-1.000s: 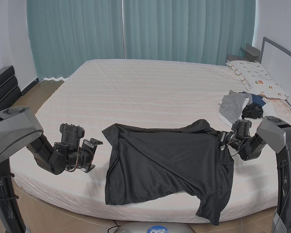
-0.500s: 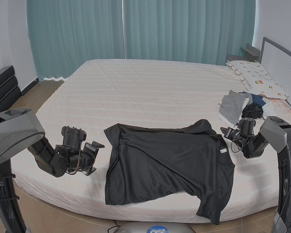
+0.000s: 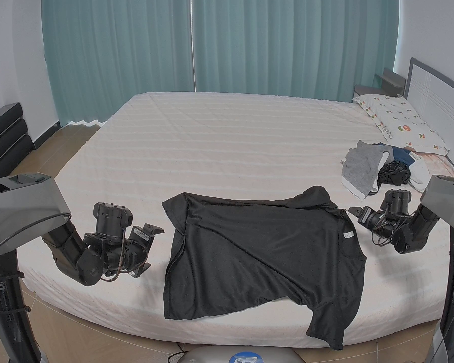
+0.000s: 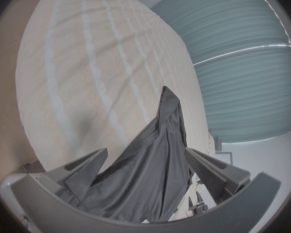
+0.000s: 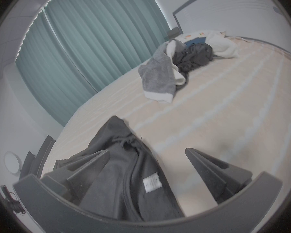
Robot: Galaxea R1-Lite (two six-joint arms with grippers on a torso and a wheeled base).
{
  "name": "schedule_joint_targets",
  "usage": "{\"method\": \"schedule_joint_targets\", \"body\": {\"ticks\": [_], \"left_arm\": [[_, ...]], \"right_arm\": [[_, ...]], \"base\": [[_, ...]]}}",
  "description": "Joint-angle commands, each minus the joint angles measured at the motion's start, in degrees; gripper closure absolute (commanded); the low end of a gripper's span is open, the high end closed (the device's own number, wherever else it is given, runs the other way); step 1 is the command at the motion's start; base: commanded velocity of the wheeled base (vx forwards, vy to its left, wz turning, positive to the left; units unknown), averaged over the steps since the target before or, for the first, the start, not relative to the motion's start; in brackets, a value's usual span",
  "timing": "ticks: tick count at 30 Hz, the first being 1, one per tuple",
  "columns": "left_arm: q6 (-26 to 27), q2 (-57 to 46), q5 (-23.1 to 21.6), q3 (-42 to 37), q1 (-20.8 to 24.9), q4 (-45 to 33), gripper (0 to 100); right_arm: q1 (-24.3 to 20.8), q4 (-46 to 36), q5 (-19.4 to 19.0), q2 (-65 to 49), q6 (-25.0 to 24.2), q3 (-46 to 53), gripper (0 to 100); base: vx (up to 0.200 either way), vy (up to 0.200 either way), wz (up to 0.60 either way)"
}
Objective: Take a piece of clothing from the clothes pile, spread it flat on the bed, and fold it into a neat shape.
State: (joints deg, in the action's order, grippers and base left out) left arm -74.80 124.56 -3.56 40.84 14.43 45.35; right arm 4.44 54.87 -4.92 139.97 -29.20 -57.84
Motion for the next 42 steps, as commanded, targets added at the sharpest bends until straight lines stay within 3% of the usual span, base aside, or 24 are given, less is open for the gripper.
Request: {"method": "schedule_joint_targets", "body": {"ticks": [1, 8, 13, 29, 30, 37, 42], "left_arm": [[4.6, -0.1, 0.1, -5.9, 2.1, 4.0, 0], [5.3, 0.4, 0.1, -10.6, 3.7, 13.1, 0], [5.3, 0.7, 0.1, -11.1, 3.7, 14.1, 0], [5.4, 1.0, 0.1, -11.2, 4.2, 14.1, 0], [5.4, 1.0, 0.1, -11.2, 4.2, 14.1, 0], [5.4, 1.0, 0.1, -11.1, 4.2, 14.1, 0], [5.4, 1.2, 0.1, -11.1, 4.2, 14.1, 0]], "right_arm": [[0.0, 0.2, -0.3, -8.3, -3.7, 12.1, 0], [0.3, 0.8, -2.6, -12.7, -4.7, 23.3, 0], [0.1, 5.6, -7.6, -11.2, -5.1, 29.4, 0], [-1.4, 8.9, -7.6, -4.4, -4.2, 29.8, 0], [-1.5, 9.0, -7.6, -4.3, -4.3, 29.6, 100], [-0.6, 8.9, -5.6, -4.3, -3.9, 29.6, 100], [4.1, 8.7, -5.5, -4.8, -2.5, 29.4, 100]], "base": [[0.000, 0.000, 0.00], [0.000, 0.000, 0.00], [0.000, 0.000, 0.00], [0.000, 0.000, 0.00], [0.000, 0.000, 0.00], [0.000, 0.000, 0.00], [0.000, 0.000, 0.00]]}}
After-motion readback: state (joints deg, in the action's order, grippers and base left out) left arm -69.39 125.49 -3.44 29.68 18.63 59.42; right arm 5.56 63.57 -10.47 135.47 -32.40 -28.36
